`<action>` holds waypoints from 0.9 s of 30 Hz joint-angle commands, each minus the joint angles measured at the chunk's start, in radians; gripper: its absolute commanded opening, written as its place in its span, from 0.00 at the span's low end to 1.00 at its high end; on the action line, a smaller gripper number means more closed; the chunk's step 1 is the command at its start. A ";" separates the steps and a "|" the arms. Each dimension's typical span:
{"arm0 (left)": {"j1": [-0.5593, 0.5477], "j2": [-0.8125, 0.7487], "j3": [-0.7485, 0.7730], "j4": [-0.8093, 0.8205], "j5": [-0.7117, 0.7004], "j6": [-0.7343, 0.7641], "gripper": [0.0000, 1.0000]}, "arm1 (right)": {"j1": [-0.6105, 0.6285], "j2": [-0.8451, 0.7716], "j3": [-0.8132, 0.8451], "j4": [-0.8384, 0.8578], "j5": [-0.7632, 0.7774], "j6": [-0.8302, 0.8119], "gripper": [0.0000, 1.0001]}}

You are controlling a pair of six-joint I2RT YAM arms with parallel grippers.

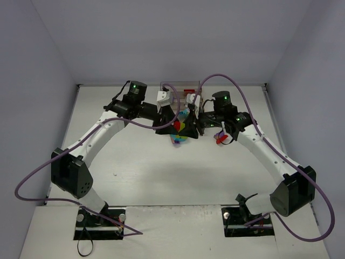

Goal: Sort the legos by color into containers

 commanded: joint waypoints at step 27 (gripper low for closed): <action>0.105 -0.028 0.062 0.066 0.045 -0.019 0.05 | -0.030 -0.109 -0.081 -0.003 0.074 0.002 0.00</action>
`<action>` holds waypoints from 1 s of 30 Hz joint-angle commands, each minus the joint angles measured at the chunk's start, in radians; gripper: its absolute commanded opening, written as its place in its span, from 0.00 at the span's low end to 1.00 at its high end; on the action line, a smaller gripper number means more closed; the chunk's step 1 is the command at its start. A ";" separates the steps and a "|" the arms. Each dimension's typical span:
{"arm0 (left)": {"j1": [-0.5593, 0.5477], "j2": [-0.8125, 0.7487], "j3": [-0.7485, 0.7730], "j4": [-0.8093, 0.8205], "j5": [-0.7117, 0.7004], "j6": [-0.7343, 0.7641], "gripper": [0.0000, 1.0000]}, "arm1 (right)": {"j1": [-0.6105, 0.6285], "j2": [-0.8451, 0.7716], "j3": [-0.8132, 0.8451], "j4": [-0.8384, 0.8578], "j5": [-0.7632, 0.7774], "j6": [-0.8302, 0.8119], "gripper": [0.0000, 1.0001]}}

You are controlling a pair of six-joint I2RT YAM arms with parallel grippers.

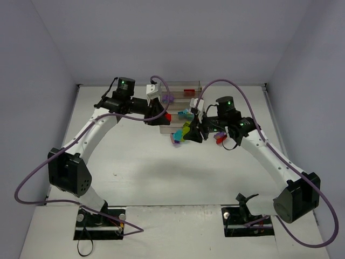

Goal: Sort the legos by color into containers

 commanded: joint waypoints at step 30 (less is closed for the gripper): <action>0.003 0.832 0.734 0.835 -1.081 -0.444 0.09 | -0.046 -0.095 -0.079 0.090 0.138 0.128 0.00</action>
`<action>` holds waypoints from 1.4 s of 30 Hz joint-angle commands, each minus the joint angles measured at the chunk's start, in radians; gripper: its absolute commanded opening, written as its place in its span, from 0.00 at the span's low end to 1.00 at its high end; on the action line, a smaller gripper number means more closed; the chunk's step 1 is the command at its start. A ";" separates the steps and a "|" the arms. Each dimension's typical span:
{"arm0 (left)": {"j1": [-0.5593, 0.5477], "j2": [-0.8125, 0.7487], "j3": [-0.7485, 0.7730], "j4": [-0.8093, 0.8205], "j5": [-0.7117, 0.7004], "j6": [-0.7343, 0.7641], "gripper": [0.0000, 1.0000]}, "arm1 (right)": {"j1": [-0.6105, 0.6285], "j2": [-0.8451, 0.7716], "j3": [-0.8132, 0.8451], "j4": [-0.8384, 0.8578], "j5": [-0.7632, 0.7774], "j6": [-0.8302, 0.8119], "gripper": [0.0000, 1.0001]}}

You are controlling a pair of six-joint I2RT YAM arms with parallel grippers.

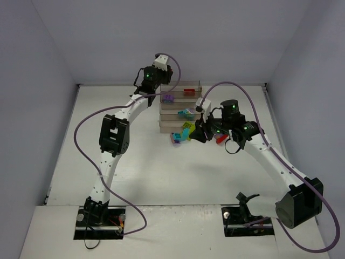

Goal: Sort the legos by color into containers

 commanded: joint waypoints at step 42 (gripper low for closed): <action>0.036 -0.451 -0.436 0.047 0.577 0.014 0.57 | -0.030 -0.016 0.033 0.089 -0.090 -0.004 0.00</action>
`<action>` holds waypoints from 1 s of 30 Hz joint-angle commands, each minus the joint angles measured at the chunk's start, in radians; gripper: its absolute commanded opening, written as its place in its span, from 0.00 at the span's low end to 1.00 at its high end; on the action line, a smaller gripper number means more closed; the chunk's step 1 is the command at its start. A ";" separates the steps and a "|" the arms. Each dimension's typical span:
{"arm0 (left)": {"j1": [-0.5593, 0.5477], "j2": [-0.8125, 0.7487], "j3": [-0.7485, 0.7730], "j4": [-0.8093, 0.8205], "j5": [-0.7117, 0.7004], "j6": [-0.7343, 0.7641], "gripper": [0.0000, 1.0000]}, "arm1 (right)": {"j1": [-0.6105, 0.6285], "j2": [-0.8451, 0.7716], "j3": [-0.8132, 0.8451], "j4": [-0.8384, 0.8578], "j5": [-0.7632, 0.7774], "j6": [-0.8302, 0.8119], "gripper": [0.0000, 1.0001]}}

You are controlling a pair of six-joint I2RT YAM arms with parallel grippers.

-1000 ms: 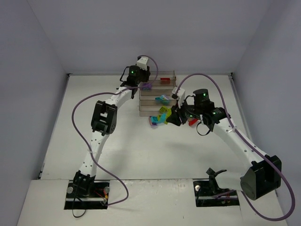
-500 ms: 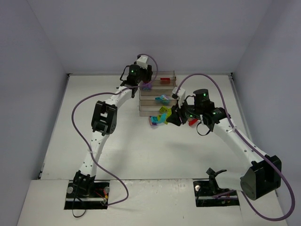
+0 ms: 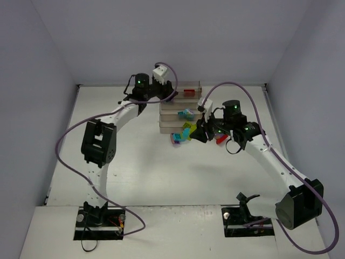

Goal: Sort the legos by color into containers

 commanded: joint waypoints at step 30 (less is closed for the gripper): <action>-0.102 -0.624 -0.249 -0.737 0.728 0.520 0.57 | 0.059 0.082 0.161 -0.024 -0.268 -0.121 0.00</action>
